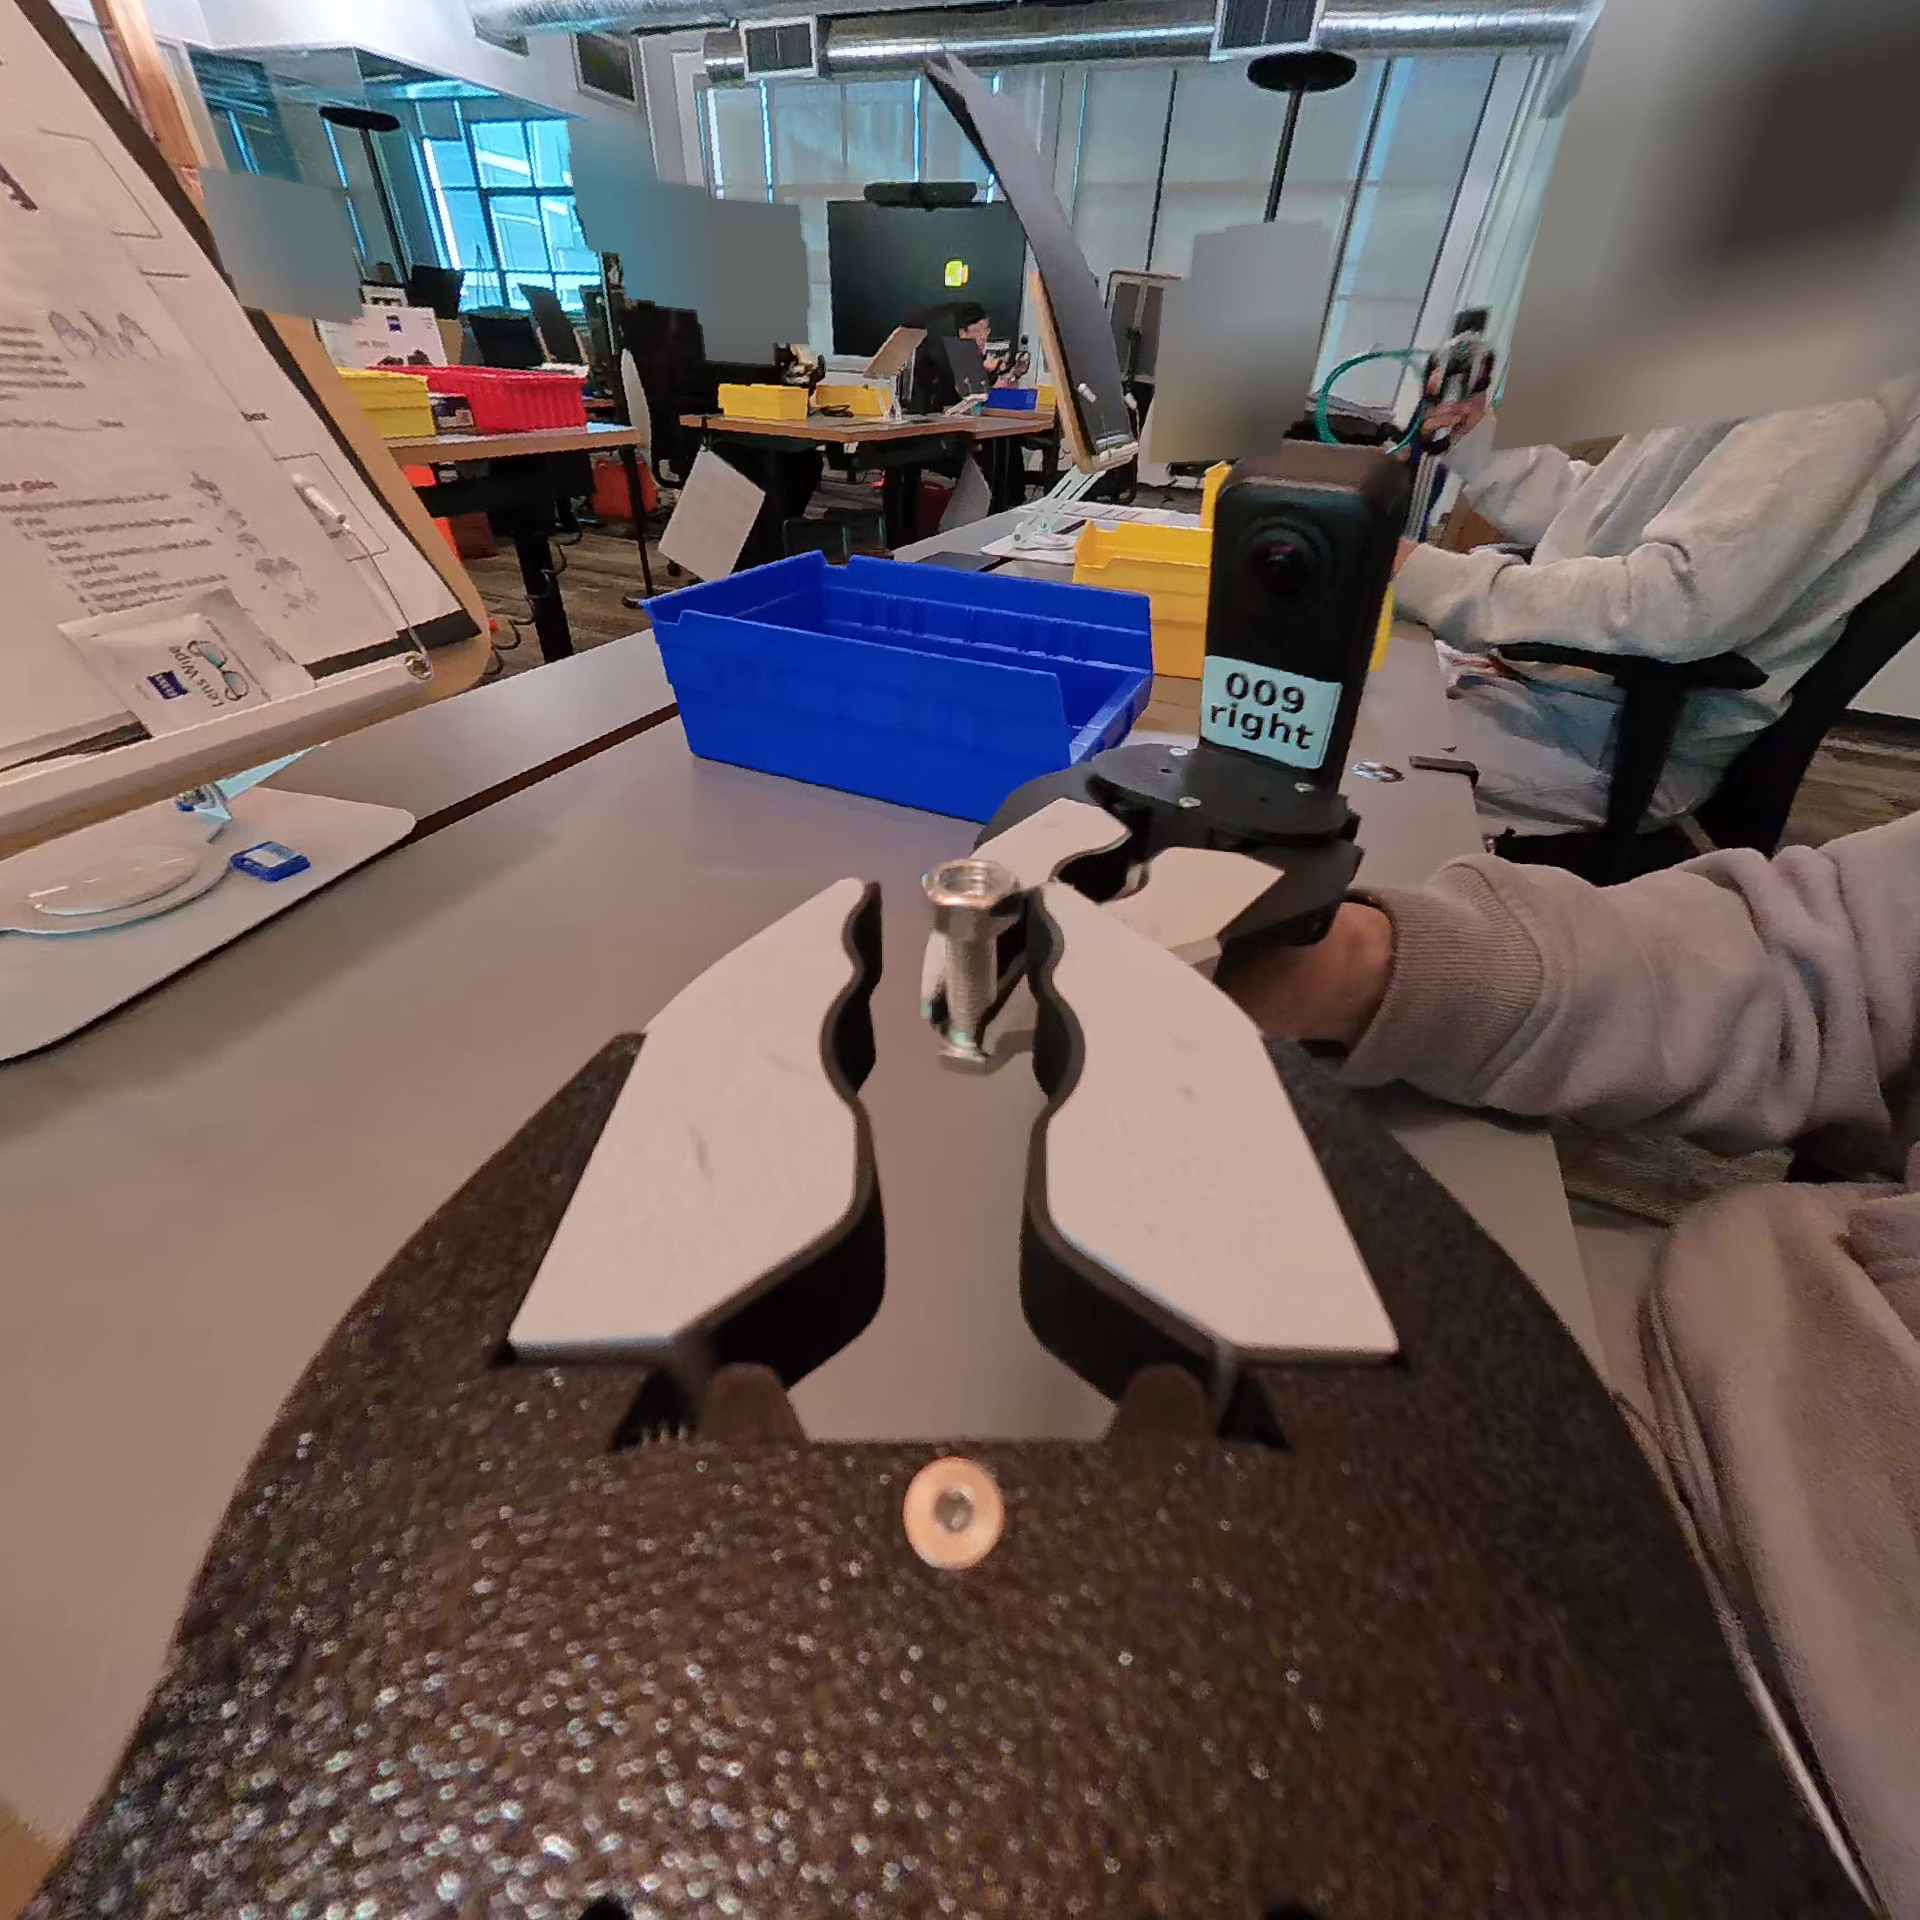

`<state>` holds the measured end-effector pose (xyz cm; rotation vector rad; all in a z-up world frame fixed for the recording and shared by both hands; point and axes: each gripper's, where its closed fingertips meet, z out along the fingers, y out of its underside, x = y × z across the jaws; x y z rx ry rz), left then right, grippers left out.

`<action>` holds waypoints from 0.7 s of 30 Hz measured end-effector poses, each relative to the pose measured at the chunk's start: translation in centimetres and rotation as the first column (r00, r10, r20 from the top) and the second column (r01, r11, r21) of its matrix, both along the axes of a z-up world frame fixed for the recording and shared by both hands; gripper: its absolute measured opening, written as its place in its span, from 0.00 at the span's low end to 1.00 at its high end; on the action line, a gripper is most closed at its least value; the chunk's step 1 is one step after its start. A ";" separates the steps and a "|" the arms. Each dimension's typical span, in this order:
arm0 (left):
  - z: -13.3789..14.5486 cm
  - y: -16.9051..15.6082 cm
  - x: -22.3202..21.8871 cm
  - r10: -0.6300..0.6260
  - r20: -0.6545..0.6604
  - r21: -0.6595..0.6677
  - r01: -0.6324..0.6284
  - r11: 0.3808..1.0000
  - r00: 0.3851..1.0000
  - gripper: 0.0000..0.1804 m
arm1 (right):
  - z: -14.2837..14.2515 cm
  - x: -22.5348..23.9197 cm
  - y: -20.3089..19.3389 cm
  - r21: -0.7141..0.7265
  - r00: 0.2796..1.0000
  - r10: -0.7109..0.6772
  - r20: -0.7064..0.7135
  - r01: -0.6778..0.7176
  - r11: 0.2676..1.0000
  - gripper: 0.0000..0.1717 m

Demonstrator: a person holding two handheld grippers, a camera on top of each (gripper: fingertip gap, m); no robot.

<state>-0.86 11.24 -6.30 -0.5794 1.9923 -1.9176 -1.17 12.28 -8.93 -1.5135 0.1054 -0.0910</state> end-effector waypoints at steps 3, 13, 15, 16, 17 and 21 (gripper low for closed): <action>0.1 -0.3 -0.1 -0.023 -0.021 -0.015 0.023 1.000 0.999 0.11 | -0.2 0.0 0.1 -0.012 1.000 -0.003 0.010 0.003 1.000 0.05; -0.2 -0.7 -1.1 -0.121 0.002 0.006 0.121 0.993 0.993 0.10 | 0.4 -1.2 0.2 0.037 0.993 0.102 -0.052 -0.100 0.994 0.05; -0.2 -0.8 -1.7 -0.182 0.016 0.005 0.182 0.983 0.983 0.10 | 0.4 -1.9 0.3 0.051 0.982 0.165 -0.091 -0.161 0.986 0.05; -0.2 -0.8 -2.0 -0.212 0.023 0.000 0.212 0.977 0.977 0.10 | 0.4 -2.2 0.3 0.059 0.976 0.190 -0.105 -0.185 0.981 0.05; -0.1 -0.8 -2.3 -0.242 0.029 -0.013 0.243 0.970 0.970 0.10 | 0.5 -2.5 0.4 0.068 0.968 0.218 -0.122 -0.211 0.975 0.05; 0.4 -0.8 -3.1 -0.335 0.023 -0.100 0.335 0.937 0.942 0.10 | 1.0 -3.4 0.3 0.112 0.942 0.295 -0.159 -0.280 0.954 0.05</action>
